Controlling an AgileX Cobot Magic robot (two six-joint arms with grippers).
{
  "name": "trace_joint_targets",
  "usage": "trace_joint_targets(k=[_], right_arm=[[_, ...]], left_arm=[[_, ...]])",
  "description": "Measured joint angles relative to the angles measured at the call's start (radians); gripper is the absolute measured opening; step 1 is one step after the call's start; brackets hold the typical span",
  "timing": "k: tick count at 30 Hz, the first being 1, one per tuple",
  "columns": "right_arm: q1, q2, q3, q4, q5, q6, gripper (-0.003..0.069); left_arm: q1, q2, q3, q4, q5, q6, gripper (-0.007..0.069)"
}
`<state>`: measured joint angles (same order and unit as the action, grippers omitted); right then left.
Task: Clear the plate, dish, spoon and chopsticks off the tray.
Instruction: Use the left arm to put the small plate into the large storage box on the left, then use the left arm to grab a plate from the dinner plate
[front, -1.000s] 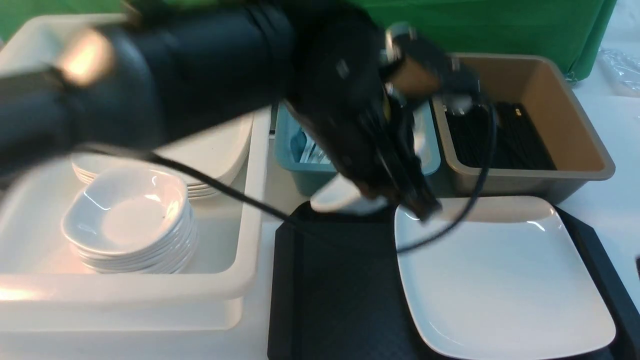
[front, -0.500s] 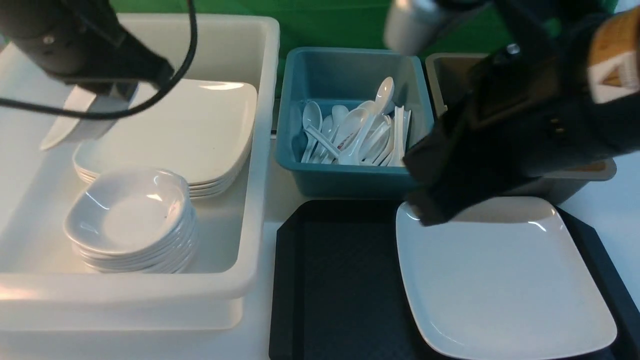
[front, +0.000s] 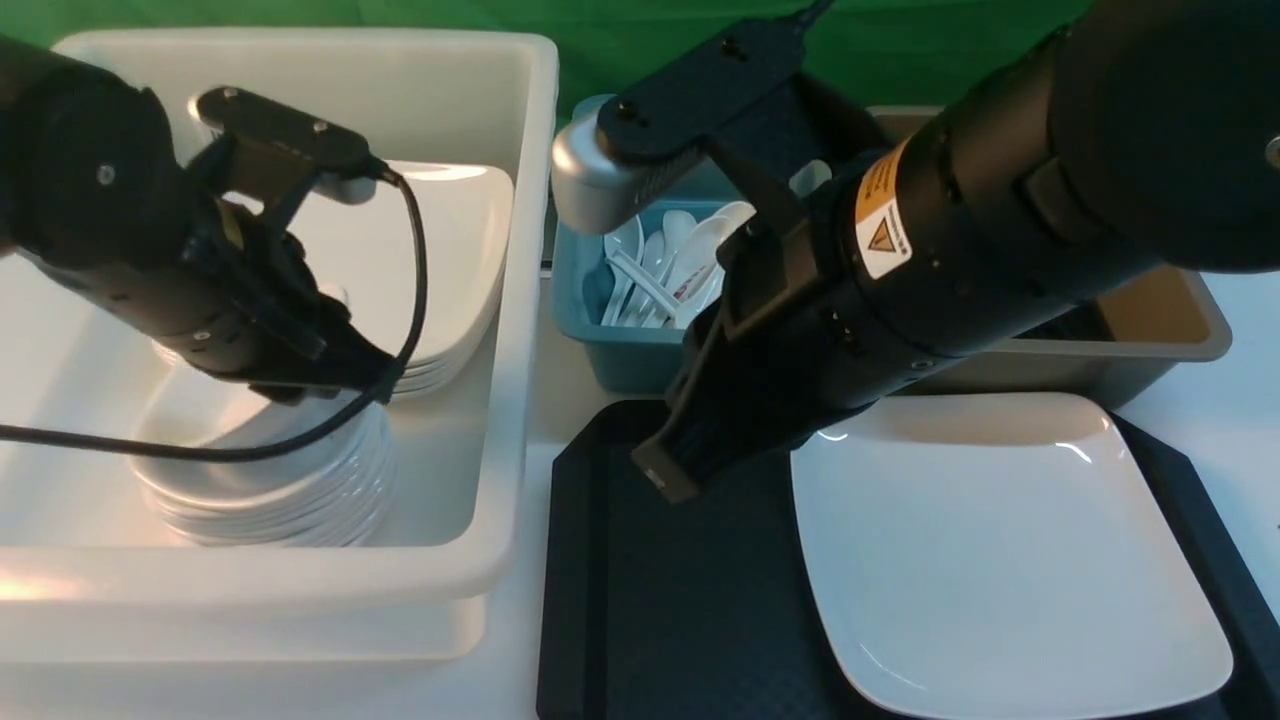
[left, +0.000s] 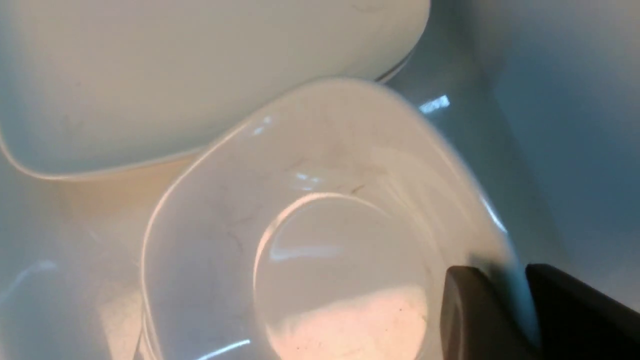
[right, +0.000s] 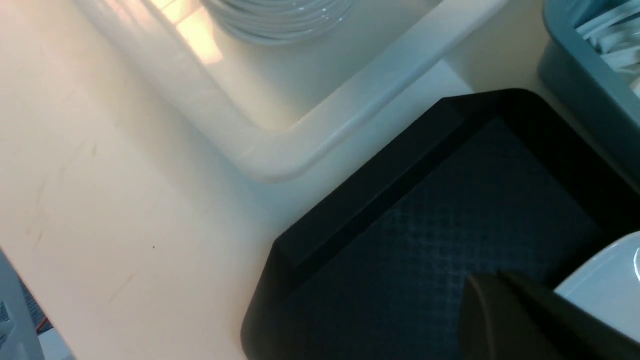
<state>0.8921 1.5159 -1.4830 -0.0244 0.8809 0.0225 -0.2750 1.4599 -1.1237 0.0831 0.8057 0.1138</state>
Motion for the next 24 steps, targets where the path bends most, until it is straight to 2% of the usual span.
trace_joint_targets(k=[7,9,11,12,13,14,16,17,19,20,22,24], right_arm=[[-0.009,-0.010,0.000,-0.015,0.019,-0.014,0.0028],[-0.032,-0.032,0.000,-0.028,0.036,-0.014,0.0028],[-0.078,-0.061,0.000,-0.057,0.078,-0.014,0.0028],[-0.109,-0.078,-0.001,-0.075,0.105,-0.014,0.0028],[-0.122,-0.084,-0.001,-0.082,0.117,-0.014,0.0028],[-0.168,-0.105,-0.001,-0.100,0.158,-0.014,0.0028],[-0.253,-0.144,0.010,-0.120,0.197,-0.022,0.0028],[-0.311,-0.179,0.042,-0.126,0.201,-0.017,0.0028],[-0.387,-0.238,0.100,-0.125,0.193,-0.016,0.0028],[-0.387,-0.238,0.108,-0.125,0.193,-0.016,0.0028],[-0.462,-0.315,0.200,-0.119,0.170,-0.016,0.0028],[-0.508,-0.380,0.290,-0.115,0.142,-0.014,0.0028]], left_arm=[[-0.006,-0.019,-0.031,-0.033,0.025,0.006,0.0477],[-0.014,-0.038,-0.062,-0.071,0.035,0.006,0.0534],[-0.027,-0.066,-0.097,-0.130,0.038,0.007,0.0555],[-0.040,-0.081,-0.124,-0.188,0.040,0.013,0.0542],[-0.043,-0.084,-0.124,-0.188,0.040,0.016,0.0542],[-0.067,-0.095,-0.155,-0.255,0.040,0.028,0.0495],[-0.126,-0.096,-0.190,-0.307,0.040,0.044,0.0344],[-0.191,-0.084,-0.210,-0.311,0.042,0.041,0.0210],[-0.263,-0.061,-0.229,-0.311,0.044,0.024,0.0097],[-0.272,-0.058,-0.234,-0.311,0.044,0.019,0.0080],[-0.365,0.004,-0.262,-0.319,0.053,-0.041,0.0027],[-0.416,0.078,-0.295,-0.331,0.071,-0.068,0.0011]])
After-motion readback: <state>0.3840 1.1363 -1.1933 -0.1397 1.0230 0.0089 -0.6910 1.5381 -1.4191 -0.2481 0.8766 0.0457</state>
